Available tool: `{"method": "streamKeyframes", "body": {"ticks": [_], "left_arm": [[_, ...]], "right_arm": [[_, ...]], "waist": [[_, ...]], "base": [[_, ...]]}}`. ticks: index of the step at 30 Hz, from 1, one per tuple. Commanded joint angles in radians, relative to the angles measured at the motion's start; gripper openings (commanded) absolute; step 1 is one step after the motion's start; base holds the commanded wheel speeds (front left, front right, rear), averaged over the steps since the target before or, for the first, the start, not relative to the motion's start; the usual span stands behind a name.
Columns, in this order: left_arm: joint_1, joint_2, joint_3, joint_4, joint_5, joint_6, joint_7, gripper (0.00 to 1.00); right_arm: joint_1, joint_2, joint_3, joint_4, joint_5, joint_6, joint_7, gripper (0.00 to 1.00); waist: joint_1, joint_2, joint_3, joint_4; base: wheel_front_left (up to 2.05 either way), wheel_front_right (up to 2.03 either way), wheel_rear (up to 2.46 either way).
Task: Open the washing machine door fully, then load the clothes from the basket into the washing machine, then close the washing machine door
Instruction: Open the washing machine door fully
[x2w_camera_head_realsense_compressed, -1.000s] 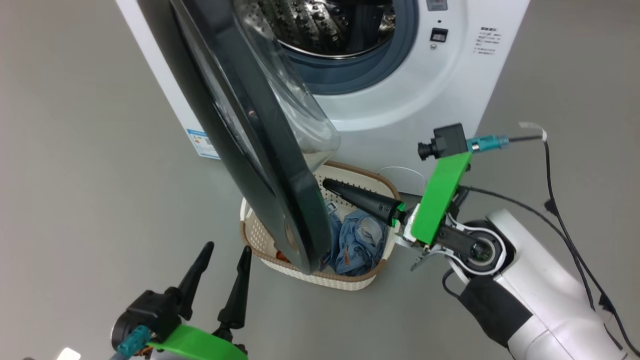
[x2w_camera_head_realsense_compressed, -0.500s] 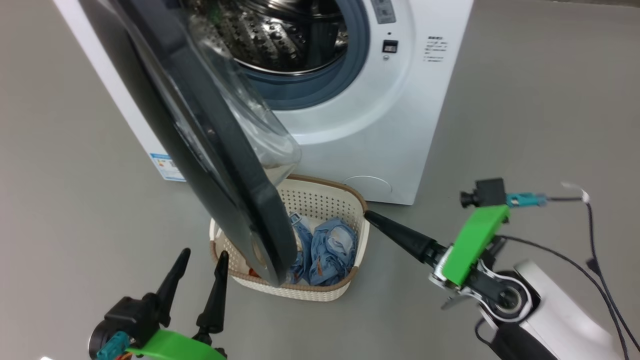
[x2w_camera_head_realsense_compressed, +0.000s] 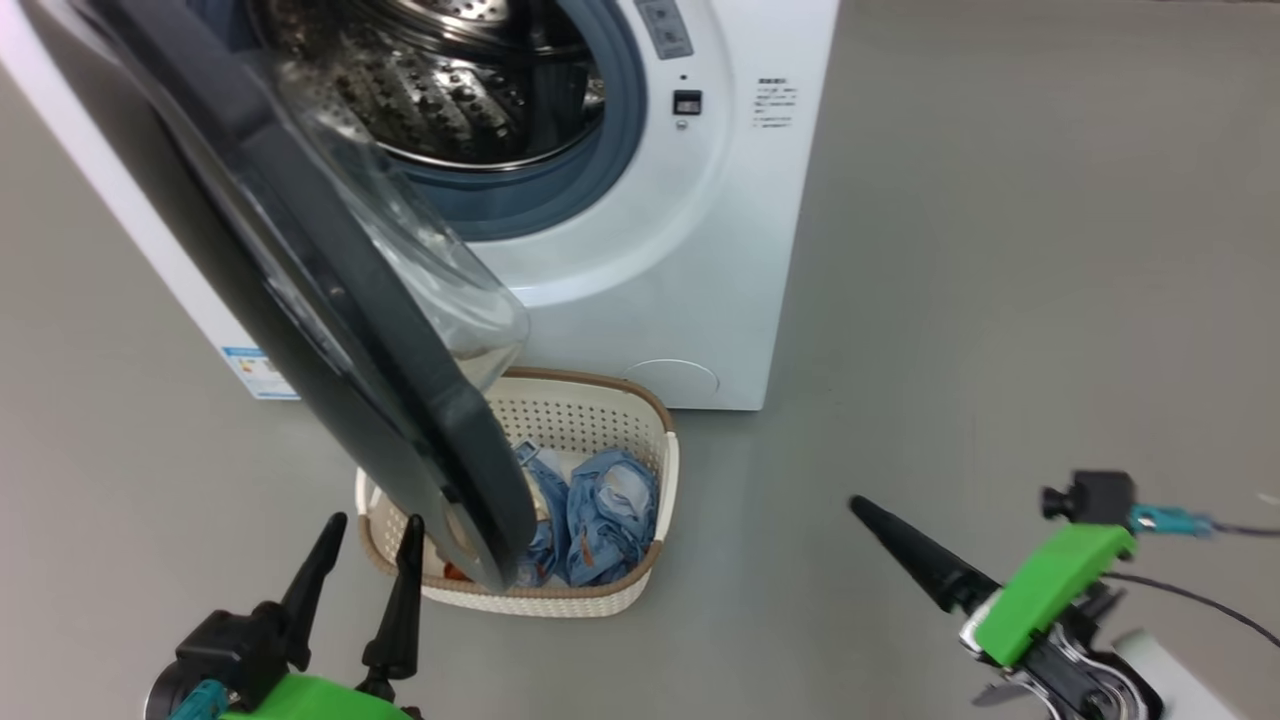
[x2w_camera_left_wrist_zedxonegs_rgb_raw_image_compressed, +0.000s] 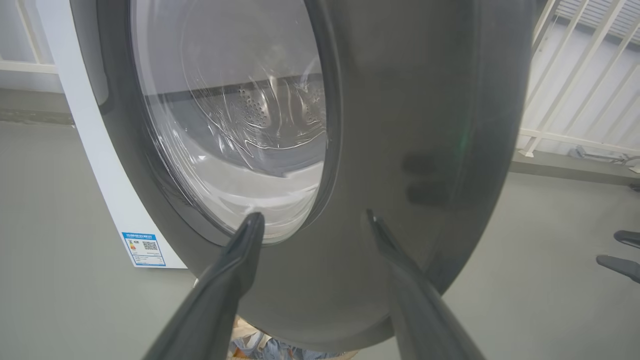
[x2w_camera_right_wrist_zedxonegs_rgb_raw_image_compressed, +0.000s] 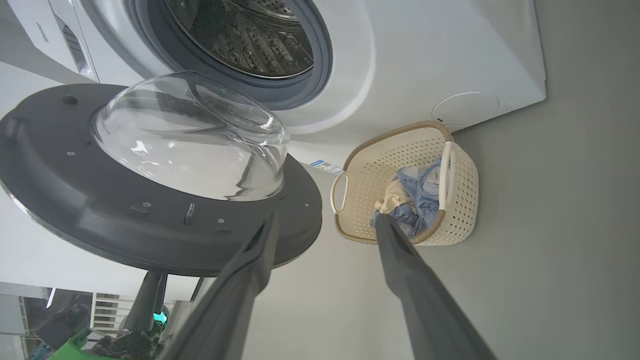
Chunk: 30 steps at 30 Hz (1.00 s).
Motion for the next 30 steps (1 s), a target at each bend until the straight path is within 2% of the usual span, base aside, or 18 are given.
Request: {"method": "streamKeyframes", "body": {"ticks": [1,15,19,20,21,24,30], "left_arm": [[-0.009,0.02,0.038,-0.026,0.009,-0.002,-0.006,1.0],[0.008,0.015,0.048,-0.016,0.009,-0.002,-0.006,1.0],[0.013,0.013,0.05,-0.017,0.011,-0.002,-0.006,1.0],[0.015,0.013,0.052,-0.017,0.011,-0.002,-0.006,1.0],[0.017,0.012,0.055,-0.018,0.011,-0.002,-0.006,1.0],[0.021,0.01,0.057,-0.019,0.014,-0.002,-0.006,1.0],[0.018,0.009,0.057,-0.023,0.016,-0.002,-0.006,1.0]], "right_arm": [[0.018,-0.018,0.007,-0.021,-0.013,0.003,-0.022,1.0],[0.075,-0.137,0.1,0.111,-0.22,0.003,-0.374,1.0],[0.069,-0.146,0.089,0.153,-0.305,0.003,-0.418,1.0],[0.068,-0.14,0.066,0.159,-0.328,0.003,-0.42,1.0],[0.071,-0.122,-0.026,0.158,-0.406,0.003,-0.421,1.0],[0.109,-0.074,-0.18,0.13,-0.546,0.003,-0.421,1.0],[0.205,0.027,-0.405,0.012,-0.818,0.003,-0.421,1.0]], "waist": [[0.0001,-0.0001,-0.001,-0.01],[0.0001,-0.0001,-0.022,-0.026],[0.0001,-0.0001,-0.029,-0.023],[0.0001,-0.0001,-0.03,-0.024],[0.0001,-0.0001,-0.032,-0.024],[0.0001,-0.0001,-0.034,-0.022],[0.0001,-0.0001,-0.034,-0.017]], "base": [[0.0,0.0,0.0],[0.0,0.0,0.0],[0.0,0.0,0.0],[0.0,0.0,0.0],[0.0,0.0,0.0],[0.0,0.0,0.0],[0.0,0.0,0.0]]}}
